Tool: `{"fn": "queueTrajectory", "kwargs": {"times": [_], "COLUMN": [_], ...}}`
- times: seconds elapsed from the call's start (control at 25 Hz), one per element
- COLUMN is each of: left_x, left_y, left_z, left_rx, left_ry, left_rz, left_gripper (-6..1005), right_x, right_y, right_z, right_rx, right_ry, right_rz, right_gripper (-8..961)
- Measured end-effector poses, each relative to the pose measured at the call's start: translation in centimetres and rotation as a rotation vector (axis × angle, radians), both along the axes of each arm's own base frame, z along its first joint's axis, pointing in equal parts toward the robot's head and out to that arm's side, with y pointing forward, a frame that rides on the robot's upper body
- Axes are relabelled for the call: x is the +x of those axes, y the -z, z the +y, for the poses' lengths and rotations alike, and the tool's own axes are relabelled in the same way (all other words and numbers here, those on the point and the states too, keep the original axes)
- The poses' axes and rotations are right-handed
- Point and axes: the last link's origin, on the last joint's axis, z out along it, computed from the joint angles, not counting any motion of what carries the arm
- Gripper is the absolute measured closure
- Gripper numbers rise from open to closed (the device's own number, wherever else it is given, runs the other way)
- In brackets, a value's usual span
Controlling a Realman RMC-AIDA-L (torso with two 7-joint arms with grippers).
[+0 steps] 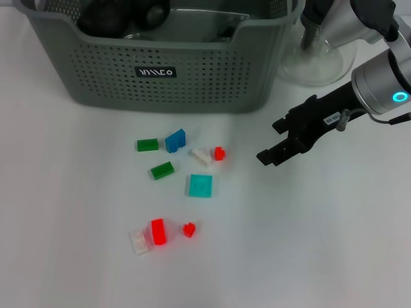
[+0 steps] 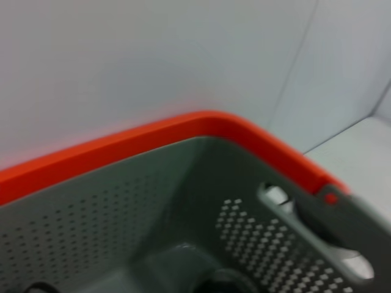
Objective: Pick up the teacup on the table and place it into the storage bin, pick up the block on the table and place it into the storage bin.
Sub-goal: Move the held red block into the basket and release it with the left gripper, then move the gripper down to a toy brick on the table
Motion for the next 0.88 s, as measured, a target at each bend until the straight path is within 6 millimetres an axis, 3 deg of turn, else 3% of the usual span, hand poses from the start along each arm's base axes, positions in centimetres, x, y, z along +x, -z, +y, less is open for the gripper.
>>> {"fn": "queueTrajectory", "kwargs": {"times": [0.24,0.44,0.52,0.72,0.88], "left_x": [-0.3,-0.6,-0.3,0.3,0.4], "left_y": [1.6,1.4,0.6,-2.2,-4.8], "left_z": [0.1,0.3,0.1,-1.5,-3.7], "left_rx": [0.027,0.052,0.059,0.096,0.082], "left_ry": [0.014,0.012,0.025,0.068,0.113], "left_rz": [0.059,0.062,0.044,-0.059,-0.146], "left_gripper": [329,328,328,151,90], "right_x": [-0.2,-0.3,-0.3,-0.1,0.0], "right_y": [0.0,0.1,0.1,0.1,0.0], "right_z": [0.1,0.1,0.1,0.1,0.0], "right_rx": [0.001,-0.003,-0.002,-0.002,-0.005], "right_ry": [-0.005,-0.008,-0.006,-0.005,-0.005], "right_rz": [0.001,0.0,0.001,-0.001,-0.001], "right_gripper": [71,71,72,72,72]}}
